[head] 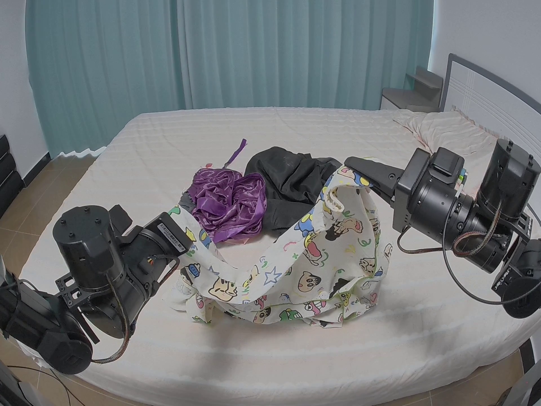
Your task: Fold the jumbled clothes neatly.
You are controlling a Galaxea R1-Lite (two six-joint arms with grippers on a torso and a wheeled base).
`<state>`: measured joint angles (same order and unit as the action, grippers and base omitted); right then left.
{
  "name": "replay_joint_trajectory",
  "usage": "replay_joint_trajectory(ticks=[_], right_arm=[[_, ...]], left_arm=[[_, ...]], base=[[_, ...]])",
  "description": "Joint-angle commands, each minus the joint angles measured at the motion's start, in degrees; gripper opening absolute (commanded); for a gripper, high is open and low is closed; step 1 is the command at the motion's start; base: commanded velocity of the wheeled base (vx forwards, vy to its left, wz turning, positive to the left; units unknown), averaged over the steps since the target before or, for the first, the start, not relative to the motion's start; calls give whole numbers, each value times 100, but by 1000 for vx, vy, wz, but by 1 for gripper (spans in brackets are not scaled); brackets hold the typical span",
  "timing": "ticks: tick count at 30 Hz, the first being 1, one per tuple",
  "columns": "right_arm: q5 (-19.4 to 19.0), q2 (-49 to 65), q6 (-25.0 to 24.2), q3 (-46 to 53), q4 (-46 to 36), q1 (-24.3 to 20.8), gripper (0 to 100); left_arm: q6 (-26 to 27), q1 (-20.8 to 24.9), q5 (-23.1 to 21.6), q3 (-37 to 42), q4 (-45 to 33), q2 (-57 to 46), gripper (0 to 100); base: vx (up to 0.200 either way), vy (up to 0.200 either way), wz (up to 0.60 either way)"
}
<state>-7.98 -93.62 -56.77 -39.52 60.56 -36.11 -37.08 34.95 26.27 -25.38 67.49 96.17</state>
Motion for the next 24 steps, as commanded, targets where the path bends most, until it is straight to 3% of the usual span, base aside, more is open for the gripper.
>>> replay_joint_trajectory(ticks=[1, 4, 22, 24], right_arm=[[-1, 20, -1, -3, 8, 7, 0], [-1, 20, -1, -3, -1, 7, 0], [-1, 11, 8, -12, 8, 51, 0], [-1, 11, 8, -12, 8, 51, 0]], left_arm=[[-1, -6, 1, 7, 1, -2, 0], [-1, -23, 1, 51, 1, 16, 0], [26, -190, 27, 77, 1, -46, 0], [35, -208, 18, 77, 1, -37, 0]], base=[[-200, 0, 0], [-200, 0, 0], [0, 0, 0], [0, 200, 0]])
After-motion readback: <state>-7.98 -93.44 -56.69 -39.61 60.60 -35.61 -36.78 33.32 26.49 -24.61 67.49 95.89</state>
